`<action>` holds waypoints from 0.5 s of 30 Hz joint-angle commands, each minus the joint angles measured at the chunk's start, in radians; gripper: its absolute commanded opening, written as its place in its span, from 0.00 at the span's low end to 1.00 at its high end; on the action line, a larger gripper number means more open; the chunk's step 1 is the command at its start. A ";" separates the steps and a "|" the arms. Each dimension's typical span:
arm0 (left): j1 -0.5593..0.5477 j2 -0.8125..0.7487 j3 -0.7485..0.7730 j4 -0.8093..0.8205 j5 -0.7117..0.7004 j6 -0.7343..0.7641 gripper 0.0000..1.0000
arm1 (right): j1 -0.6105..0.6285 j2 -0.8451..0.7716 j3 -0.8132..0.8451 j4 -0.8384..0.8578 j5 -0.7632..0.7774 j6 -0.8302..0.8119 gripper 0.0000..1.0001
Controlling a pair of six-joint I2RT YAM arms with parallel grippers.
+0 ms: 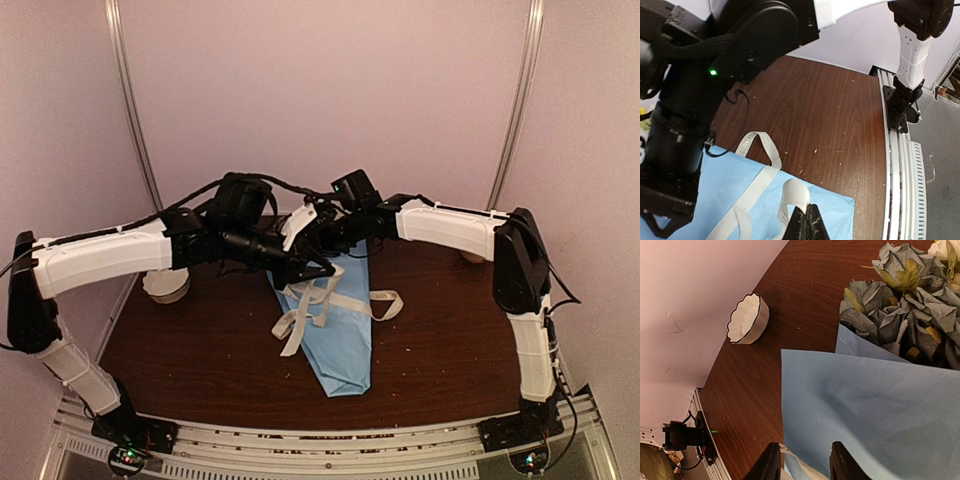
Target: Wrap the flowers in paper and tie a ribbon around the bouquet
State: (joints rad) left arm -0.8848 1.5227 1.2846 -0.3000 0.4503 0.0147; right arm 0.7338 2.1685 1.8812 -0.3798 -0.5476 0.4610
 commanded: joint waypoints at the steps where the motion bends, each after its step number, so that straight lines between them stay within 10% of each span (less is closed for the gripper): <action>1: 0.003 0.136 0.139 0.067 0.122 0.054 0.00 | -0.025 -0.051 -0.027 0.012 -0.057 0.014 0.37; 15: 0.087 0.367 0.258 0.174 0.030 -0.113 0.00 | -0.188 -0.442 -0.549 0.185 -0.031 -0.009 0.39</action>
State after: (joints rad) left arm -0.8169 1.8389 1.4670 -0.1871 0.5331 -0.0540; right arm 0.5667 1.8042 1.4376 -0.2470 -0.5850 0.4961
